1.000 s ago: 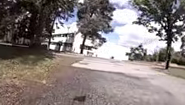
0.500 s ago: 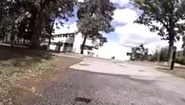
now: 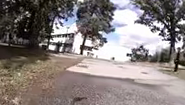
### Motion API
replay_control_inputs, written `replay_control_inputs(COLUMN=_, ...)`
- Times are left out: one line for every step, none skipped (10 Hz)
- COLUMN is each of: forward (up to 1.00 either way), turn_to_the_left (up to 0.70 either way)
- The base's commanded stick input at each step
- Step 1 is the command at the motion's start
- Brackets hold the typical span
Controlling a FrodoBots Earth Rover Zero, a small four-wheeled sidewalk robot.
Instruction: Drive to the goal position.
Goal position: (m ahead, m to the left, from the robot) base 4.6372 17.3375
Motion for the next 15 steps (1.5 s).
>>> replay_control_inputs(forward=0.70, turn_to_the_left=-0.08)
replay_control_inputs(forward=0.70, turn_to_the_left=0.00)
replay_control_inputs(forward=0.70, turn_to_the_left=0.00)
replay_control_inputs(forward=0.70, turn_to_the_left=0.00)
replay_control_inputs(forward=0.70, turn_to_the_left=0.00)
replay_control_inputs(forward=0.70, turn_to_the_left=0.00)
replay_control_inputs(forward=0.70, turn_to_the_left=0.00)
replay_control_inputs(forward=0.70, turn_to_the_left=0.00)
replay_control_inputs(forward=0.70, turn_to_the_left=0.00)
replay_control_inputs(forward=0.70, turn_to_the_left=0.00)
replay_control_inputs(forward=0.70, turn_to_the_left=0.00)
replay_control_inputs(forward=0.70, turn_to_the_left=0.00)
replay_control_inputs(forward=0.70, turn_to_the_left=0.00)
replay_control_inputs(forward=0.70, turn_to_the_left=0.00)
replay_control_inputs(forward=0.70, turn_to_the_left=0.00)
